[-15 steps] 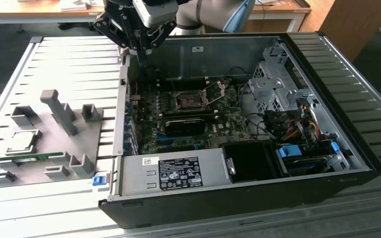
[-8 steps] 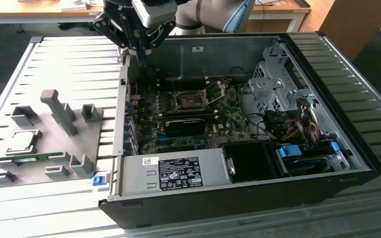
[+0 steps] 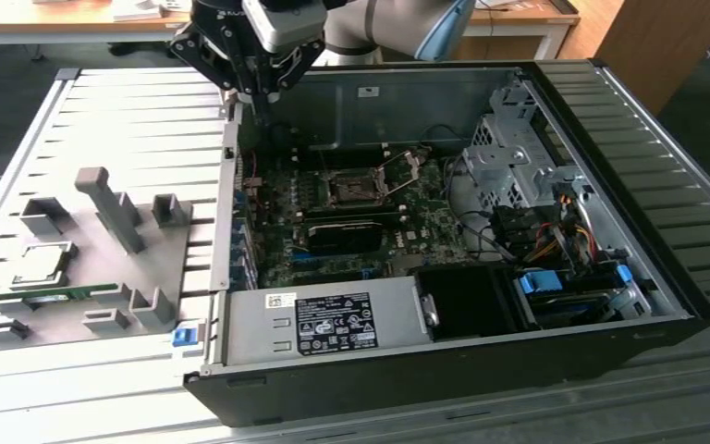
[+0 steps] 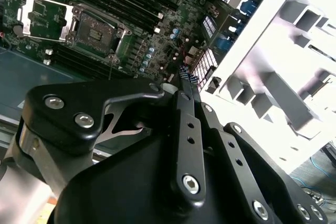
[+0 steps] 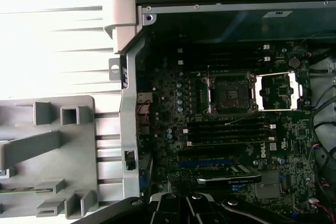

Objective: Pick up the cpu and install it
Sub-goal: 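Reach for the cpu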

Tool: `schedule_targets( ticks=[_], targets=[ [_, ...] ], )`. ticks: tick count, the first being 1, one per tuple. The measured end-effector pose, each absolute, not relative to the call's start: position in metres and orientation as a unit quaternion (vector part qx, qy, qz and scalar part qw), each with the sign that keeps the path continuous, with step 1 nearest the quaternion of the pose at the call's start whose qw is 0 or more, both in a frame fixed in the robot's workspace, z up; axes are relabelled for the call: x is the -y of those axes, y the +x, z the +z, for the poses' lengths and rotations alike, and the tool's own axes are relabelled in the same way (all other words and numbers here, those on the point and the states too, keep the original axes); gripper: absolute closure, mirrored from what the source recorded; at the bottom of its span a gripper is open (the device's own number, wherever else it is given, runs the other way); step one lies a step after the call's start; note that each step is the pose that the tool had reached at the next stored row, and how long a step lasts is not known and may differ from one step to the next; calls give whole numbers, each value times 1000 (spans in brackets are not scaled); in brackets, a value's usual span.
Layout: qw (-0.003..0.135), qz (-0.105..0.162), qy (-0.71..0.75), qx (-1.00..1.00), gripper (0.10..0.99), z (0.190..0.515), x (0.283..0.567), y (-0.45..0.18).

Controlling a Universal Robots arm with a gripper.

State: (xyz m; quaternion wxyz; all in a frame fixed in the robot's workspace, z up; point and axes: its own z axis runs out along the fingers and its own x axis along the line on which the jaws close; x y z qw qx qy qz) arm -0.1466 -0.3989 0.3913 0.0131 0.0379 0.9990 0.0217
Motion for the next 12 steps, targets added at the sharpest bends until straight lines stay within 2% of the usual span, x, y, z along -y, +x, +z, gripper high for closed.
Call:
schedule_targets(
  ticks=[12],
  targets=[
    [13, 22, 38, -999, 980, 391, 399, -150]
  ],
)
